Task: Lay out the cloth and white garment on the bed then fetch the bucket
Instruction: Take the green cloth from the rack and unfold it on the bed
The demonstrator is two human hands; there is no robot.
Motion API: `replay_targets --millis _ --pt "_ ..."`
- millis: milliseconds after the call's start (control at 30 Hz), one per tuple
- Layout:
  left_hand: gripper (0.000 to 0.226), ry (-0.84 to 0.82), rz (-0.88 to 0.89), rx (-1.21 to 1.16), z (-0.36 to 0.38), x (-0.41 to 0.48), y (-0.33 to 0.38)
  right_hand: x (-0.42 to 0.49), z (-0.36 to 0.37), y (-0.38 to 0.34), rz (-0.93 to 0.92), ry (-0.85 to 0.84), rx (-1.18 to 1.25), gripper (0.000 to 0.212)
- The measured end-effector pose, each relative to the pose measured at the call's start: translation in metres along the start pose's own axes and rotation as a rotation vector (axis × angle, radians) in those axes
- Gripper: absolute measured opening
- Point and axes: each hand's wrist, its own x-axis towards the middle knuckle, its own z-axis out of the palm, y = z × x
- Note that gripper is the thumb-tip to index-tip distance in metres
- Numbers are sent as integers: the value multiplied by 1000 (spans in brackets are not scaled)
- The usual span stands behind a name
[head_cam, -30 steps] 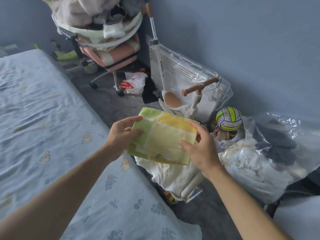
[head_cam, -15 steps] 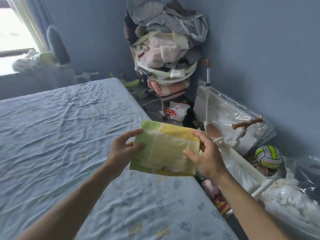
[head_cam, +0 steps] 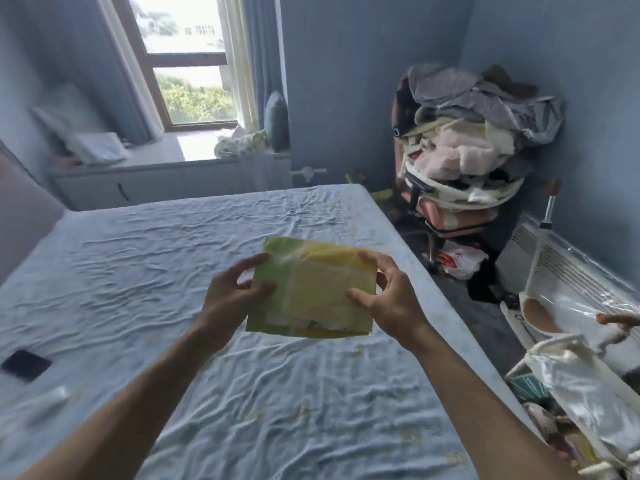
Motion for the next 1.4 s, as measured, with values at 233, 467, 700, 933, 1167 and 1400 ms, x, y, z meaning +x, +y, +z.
replay_targets --millis 233,467,700,933,1167,1400 --pt "55 199 -25 11 -108 -24 -33 19 121 1 -49 -161 54 71" --pt "56 269 -122 -26 -186 -44 -153 -14 232 85 20 -262 52 72" --pt "58 286 -266 -54 -240 -59 -334 -62 335 224 107 -317 -56 72" --pt "60 255 -344 -33 -263 -39 -477 -65 401 352 169 -370 -156 72" --pt "74 199 -313 114 -263 -18 -560 -53 420 433 205 -416 -299 88" --pt "70 126 -123 519 -278 -20 -560 -63 423 438 122 -363 -442 79"
